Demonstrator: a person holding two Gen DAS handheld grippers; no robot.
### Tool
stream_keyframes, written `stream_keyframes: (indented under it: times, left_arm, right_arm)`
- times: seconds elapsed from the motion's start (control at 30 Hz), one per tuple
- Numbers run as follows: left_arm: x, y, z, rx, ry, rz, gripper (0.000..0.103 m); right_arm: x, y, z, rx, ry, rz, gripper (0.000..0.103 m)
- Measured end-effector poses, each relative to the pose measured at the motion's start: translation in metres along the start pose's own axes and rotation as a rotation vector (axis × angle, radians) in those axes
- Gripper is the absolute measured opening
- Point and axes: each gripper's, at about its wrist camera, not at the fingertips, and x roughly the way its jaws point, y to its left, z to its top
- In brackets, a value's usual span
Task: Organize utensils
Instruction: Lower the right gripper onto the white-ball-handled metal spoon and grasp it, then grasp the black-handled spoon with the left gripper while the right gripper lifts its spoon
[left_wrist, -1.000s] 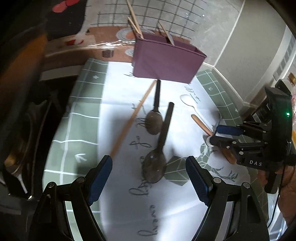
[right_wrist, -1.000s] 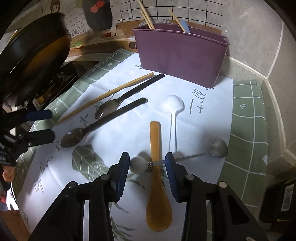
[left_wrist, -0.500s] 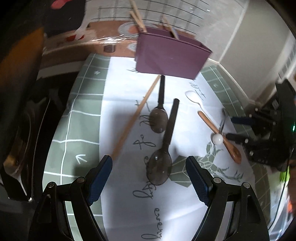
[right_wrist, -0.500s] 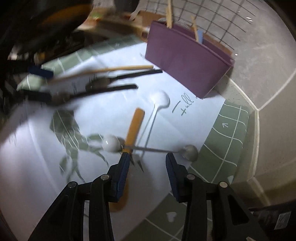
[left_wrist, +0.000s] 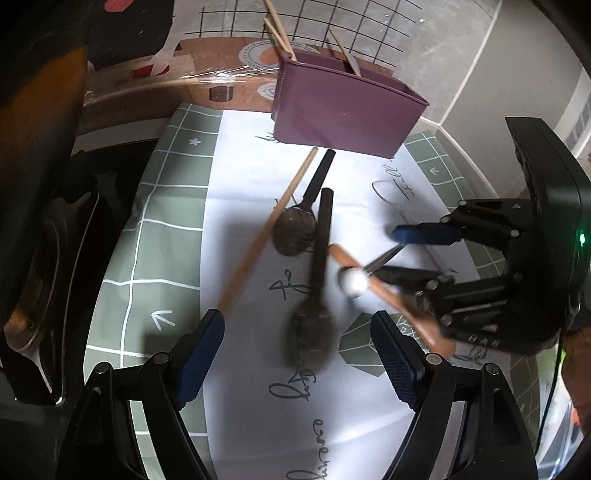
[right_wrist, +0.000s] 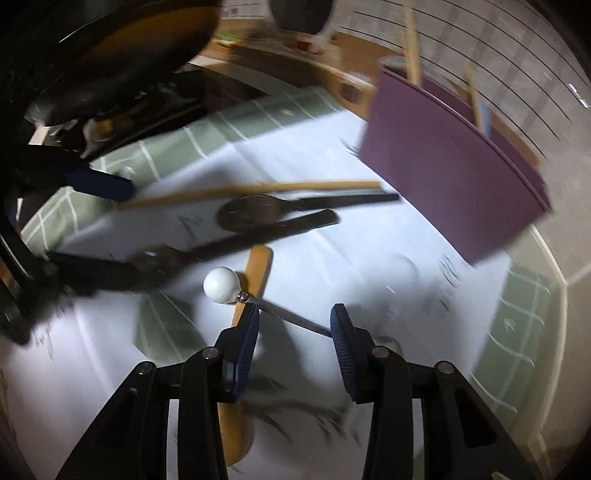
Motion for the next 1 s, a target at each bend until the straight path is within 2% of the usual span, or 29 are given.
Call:
stream_keyframes:
  times: [0.1, 0.2, 0.27, 0.5, 0.53, 0.63, 0.7, 0.73, 0.77, 0.87, 1.0]
  left_arm:
    - [0.000, 0.002, -0.001, -0.001, 0.003, -0.007, 0.082]
    - [-0.001, 0.002, -0.001, 0.014, 0.001, -0.009, 0.081]
    - [-0.001, 0.000, 0.000, 0.027, 0.000, -0.015, 0.078]
    - [0.009, -0.016, 0.020, 0.100, 0.026, -0.034, 0.069]
    - [0.015, -0.019, 0.026, 0.120, 0.037, -0.017, 0.064]
    - [0.031, -0.020, 0.034, 0.133, 0.090, 0.050, 0.052]
    - [0.039, -0.016, 0.036, 0.098, 0.128, 0.063, 0.050]
    - [0.041, -0.016, 0.035, 0.084, 0.144, 0.055, 0.050]
    - [0.042, -0.017, 0.033, 0.066, 0.170, 0.013, 0.050]
    - [0.040, -0.029, 0.026, 0.075, 0.202, -0.056, 0.050]
    - [0.036, -0.045, 0.017, 0.130, 0.211, -0.059, 0.050]
  right_arm:
    - [0.005, 0.013, 0.010, -0.036, -0.007, 0.028, 0.034]
    - [0.013, 0.018, 0.014, -0.029, 0.018, 0.062, 0.025]
    - [0.015, 0.014, 0.015, 0.009, 0.023, 0.083, 0.017]
    - [0.005, -0.022, -0.007, 0.174, 0.032, 0.070, 0.005]
    - [0.003, -0.028, -0.012, 0.205, 0.035, 0.067, 0.004]
    - [-0.003, -0.049, -0.032, 0.320, 0.049, 0.054, 0.004]
    - [-0.008, -0.060, -0.043, 0.392, 0.047, 0.064, 0.004]
    - [-0.010, -0.063, -0.047, 0.419, 0.052, 0.078, 0.004]
    - [-0.011, -0.066, -0.051, 0.443, 0.053, 0.096, 0.004]
    - [-0.016, -0.069, -0.061, 0.485, 0.038, 0.135, 0.007]
    - [-0.019, -0.062, -0.058, 0.460, 0.023, 0.108, 0.007]
